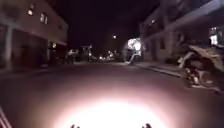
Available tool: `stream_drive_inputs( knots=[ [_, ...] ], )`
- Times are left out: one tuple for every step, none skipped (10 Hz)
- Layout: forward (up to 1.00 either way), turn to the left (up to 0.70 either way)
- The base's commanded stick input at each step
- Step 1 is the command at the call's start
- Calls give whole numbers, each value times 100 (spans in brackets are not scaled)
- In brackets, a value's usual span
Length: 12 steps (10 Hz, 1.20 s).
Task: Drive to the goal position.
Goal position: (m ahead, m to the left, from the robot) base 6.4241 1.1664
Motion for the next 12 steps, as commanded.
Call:
stream_drive_inputs(
  knots=[
    [85, 0],
    [85, 0],
    [85, 0],
    [85, 0],
    [85, 0],
    [85, 0],
    [85, 0],
    [85, 0],
    [85, 0],
    [85, 0],
    [85, 0],
    [85, 0]
  ],
)
